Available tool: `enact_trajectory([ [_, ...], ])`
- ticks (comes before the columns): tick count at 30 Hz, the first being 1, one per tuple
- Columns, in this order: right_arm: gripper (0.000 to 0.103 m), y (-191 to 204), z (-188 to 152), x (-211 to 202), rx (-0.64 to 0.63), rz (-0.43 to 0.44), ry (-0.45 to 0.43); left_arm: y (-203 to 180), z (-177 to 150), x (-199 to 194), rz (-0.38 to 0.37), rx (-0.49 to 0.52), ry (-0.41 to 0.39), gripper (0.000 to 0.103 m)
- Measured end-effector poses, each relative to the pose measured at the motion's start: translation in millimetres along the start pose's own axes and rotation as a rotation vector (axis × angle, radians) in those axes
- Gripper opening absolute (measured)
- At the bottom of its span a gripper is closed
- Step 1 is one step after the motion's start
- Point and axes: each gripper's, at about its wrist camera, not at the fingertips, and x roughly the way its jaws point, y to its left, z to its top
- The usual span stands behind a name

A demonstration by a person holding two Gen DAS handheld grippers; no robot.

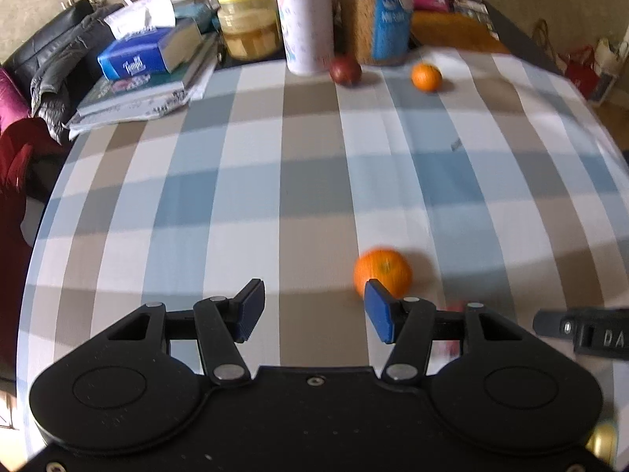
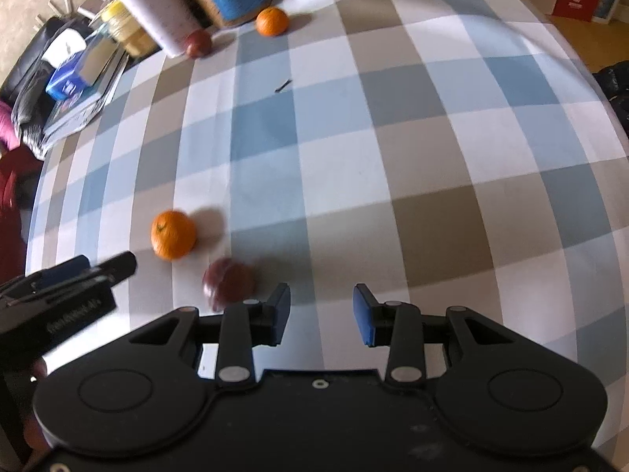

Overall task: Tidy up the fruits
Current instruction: 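Move the left tool to a mandarin while the right tool approaches a red-brown plum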

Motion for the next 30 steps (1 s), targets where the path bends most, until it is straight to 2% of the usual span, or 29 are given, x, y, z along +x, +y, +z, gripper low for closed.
enact_trajectory([
  [6,0.039,4,7,3,0.018,-0.012,-0.013,4,22,14,-0.004,-0.035,-0.031,0.061],
  [15,0.039,22,8,2,0.047,0.030,-0.003,6,34,38,-0.011,0.033,0.001,0.061],
  [21,0.039,39,5,5,0.042,0.047,0.006,16,38,32,-0.087,0.030,-0.005,0.061],
  [26,0.039,46,0,10,0.075,0.076,0.031,19,39,17,-0.068,0.050,-0.067,0.061],
  [30,0.039,54,-5,13,0.070,0.026,0.003,16,40,16,-0.070,0.079,-0.069,0.061],
])
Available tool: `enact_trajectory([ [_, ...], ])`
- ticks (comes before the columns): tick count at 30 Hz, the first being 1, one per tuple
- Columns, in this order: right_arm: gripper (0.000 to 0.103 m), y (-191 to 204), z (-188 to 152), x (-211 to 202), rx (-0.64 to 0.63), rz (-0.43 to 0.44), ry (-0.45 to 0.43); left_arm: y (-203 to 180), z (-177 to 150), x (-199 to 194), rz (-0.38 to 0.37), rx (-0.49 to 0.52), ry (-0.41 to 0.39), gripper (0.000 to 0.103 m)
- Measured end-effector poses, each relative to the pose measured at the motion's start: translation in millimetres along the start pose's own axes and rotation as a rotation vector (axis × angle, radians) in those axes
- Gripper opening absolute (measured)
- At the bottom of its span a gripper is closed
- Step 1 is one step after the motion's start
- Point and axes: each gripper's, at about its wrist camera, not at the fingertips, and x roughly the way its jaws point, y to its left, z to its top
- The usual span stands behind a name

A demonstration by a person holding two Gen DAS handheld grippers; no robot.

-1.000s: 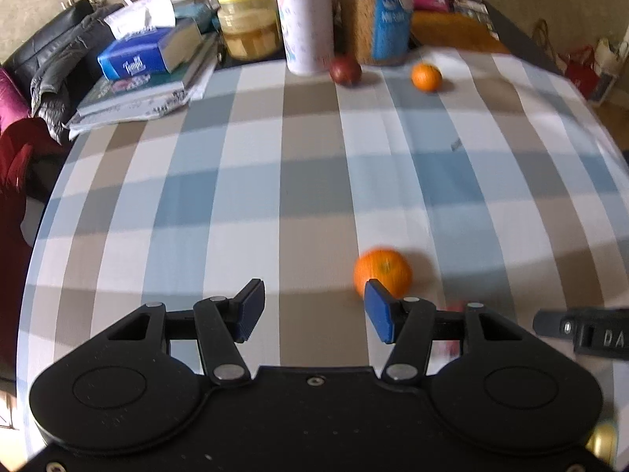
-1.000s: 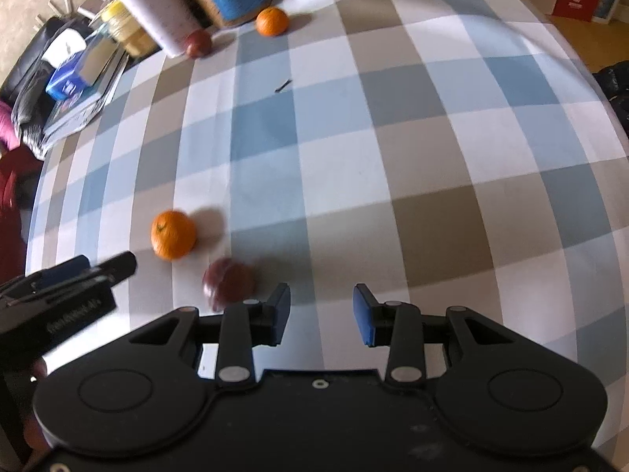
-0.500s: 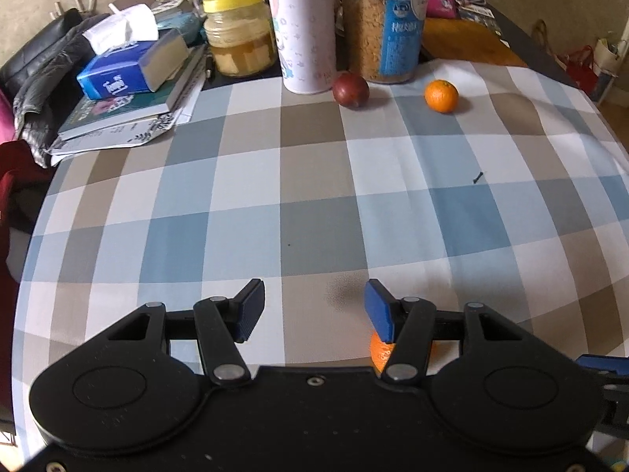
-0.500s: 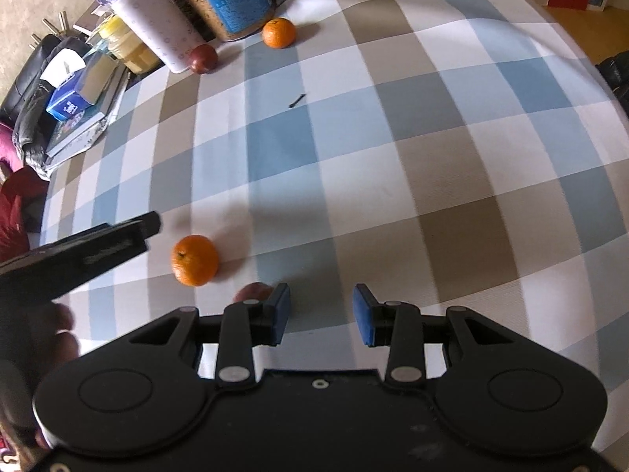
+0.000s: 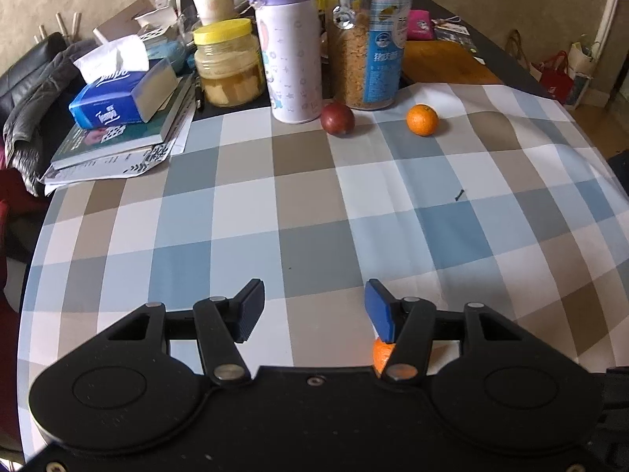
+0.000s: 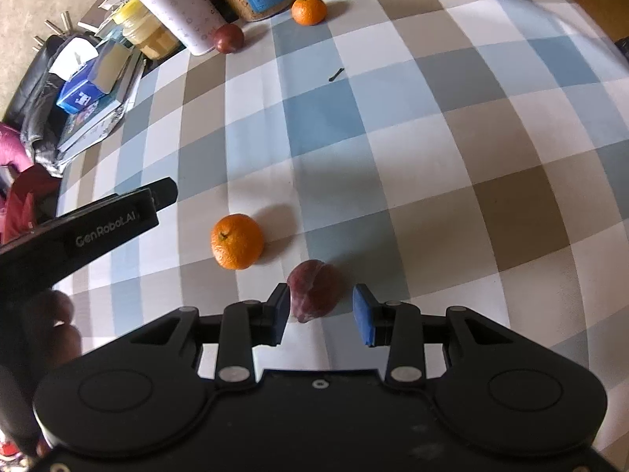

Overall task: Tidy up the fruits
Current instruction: 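Move the left tool to a mandarin while the right tool approaches a red-brown plum, then close the left gripper on the mandarin while the right gripper closes on the plum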

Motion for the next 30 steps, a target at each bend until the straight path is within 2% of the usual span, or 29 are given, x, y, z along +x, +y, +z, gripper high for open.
enact_trajectory([
  [2,0.039,3,-1,3,-0.004,-0.027,-0.014,2,0,-1,-0.023,-0.012,0.001,0.061],
  [5,0.039,6,-2,6,0.003,-0.021,-0.019,2,0,1,-0.062,-0.012,0.020,0.061],
  [12,0.039,13,-6,14,-0.008,0.008,-0.002,-5,-2,7,-0.065,-0.001,0.043,0.061],
  [19,0.039,21,-11,16,-0.049,-0.008,-0.021,-7,-3,8,-0.072,0.001,0.049,0.061],
  [22,0.035,26,-14,17,-0.084,-0.035,-0.047,-7,-4,9,-0.080,0.003,0.053,0.061],
  [27,0.033,23,-16,10,-0.110,-0.085,-0.080,-10,-4,8,-0.116,0.013,0.059,0.061],
  [30,0.028,10,-15,3,-0.078,-0.066,-0.071,-13,-5,8,-0.130,0.021,0.066,0.061],
])
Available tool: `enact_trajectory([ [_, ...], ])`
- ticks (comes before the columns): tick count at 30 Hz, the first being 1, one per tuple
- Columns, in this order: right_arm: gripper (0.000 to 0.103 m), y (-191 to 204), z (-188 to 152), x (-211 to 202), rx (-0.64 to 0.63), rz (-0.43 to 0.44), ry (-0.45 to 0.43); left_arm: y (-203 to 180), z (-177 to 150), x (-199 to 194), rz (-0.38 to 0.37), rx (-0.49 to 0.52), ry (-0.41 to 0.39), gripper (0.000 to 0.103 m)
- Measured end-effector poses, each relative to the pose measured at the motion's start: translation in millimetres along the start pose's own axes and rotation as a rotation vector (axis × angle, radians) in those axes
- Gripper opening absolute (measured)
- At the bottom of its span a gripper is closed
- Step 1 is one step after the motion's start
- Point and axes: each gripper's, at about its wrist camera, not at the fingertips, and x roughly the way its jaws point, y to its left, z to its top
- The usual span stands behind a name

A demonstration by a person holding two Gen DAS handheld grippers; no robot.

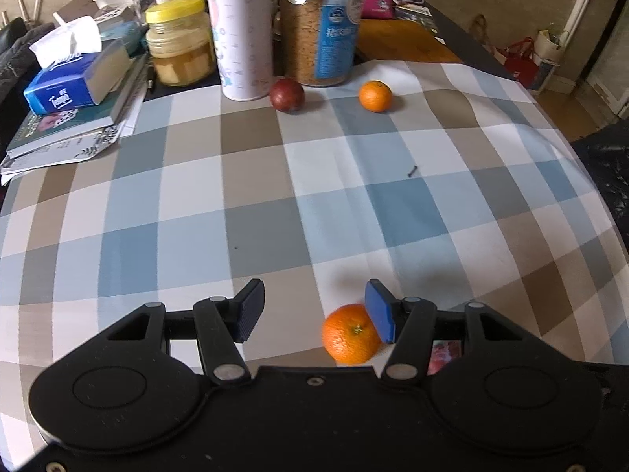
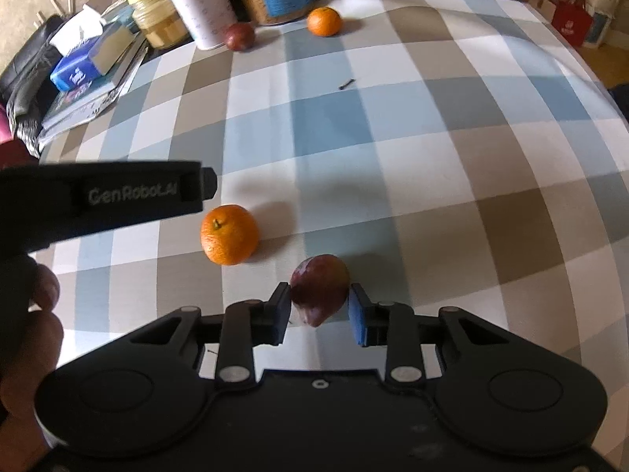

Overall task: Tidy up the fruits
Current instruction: 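Close the left gripper on the mandarin while the right gripper closes on the plum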

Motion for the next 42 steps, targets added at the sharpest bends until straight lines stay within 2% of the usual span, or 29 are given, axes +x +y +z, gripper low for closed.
enact_trajectory([
  [3,0.021,-10,0,-9,0.022,-0.008,-0.011,-6,-1,2,-0.003,0.015,0.007,0.061],
  [7,0.021,-20,-1,-16,0.035,-0.062,-0.047,-14,-4,4,-0.006,0.050,0.014,0.062],
  [12,0.021,-34,1,-17,0.091,-0.077,-0.054,-20,-7,9,0.024,0.083,0.019,0.062],
  [16,0.022,-43,2,-13,0.118,-0.139,-0.061,-26,-9,17,0.035,0.115,0.036,0.062],
  [21,0.022,-56,2,-10,0.170,-0.097,-0.021,-24,-9,27,0.028,0.110,0.068,0.064],
  [26,0.022,-57,3,-15,0.180,-0.094,-0.038,-22,-9,30,0.006,0.105,0.083,0.064],
  [35,0.023,-60,3,-22,0.221,-0.024,-0.034,-22,-10,31,-0.035,0.130,0.096,0.063],
  [42,0.023,-57,3,-24,0.214,-0.011,-0.032,-23,-12,32,-0.049,0.154,0.106,0.055],
])
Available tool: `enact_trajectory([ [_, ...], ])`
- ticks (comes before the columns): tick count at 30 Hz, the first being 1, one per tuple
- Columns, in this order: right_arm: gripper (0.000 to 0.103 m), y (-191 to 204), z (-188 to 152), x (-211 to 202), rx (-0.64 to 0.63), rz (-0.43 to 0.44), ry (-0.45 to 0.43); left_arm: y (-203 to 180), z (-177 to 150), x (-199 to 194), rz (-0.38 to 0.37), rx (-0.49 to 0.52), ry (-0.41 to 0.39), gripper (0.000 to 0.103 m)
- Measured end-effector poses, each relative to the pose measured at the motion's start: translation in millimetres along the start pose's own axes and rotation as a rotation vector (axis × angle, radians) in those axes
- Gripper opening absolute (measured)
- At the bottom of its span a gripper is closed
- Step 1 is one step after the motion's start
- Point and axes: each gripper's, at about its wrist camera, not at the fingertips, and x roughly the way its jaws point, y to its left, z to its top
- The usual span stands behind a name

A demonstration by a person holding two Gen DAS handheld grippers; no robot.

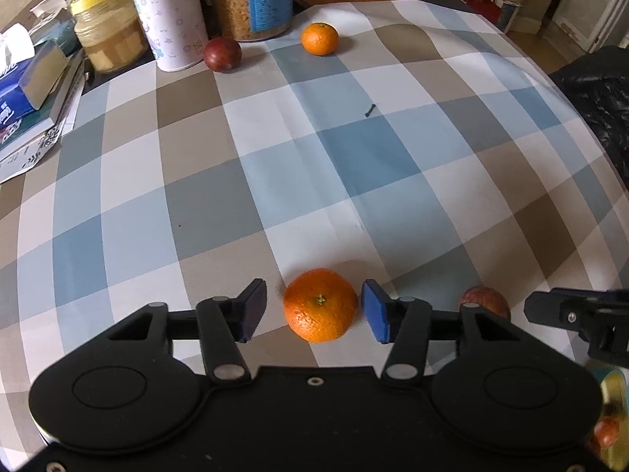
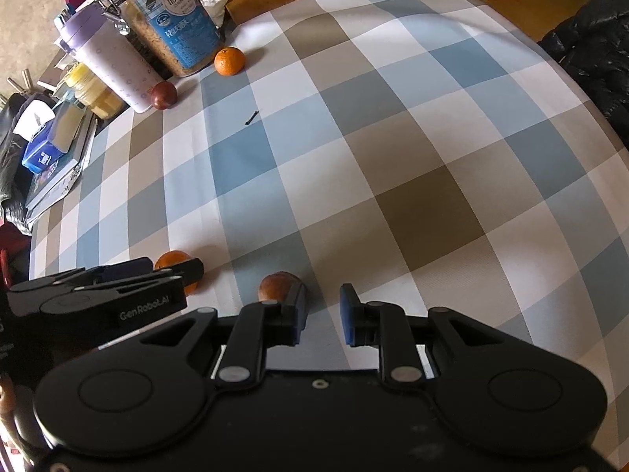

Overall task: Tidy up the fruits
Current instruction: 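Close the left gripper on the mandarin while the right gripper closes on the plum, then carry the mandarin with the left tool over the gold tray while the right tool carries the plum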

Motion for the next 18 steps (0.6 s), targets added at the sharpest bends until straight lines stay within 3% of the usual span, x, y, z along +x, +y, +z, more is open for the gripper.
enact_trajectory([
  [1,0.023,0,0,0,0.002,0.002,-0.001,0,0,1,-0.008,0.002,0.004,0.050],
  [5,0.023,1,0,-2,-0.003,0.011,-0.004,4,1,1,-0.035,-0.026,0.012,0.049],
  [13,0.024,8,-2,-3,-0.030,0.041,-0.003,36,5,-10,-0.063,-0.189,-0.009,0.048],
  [18,0.024,16,-2,4,-0.042,0.050,0.017,53,6,-18,-0.030,-0.264,-0.032,0.048],
])
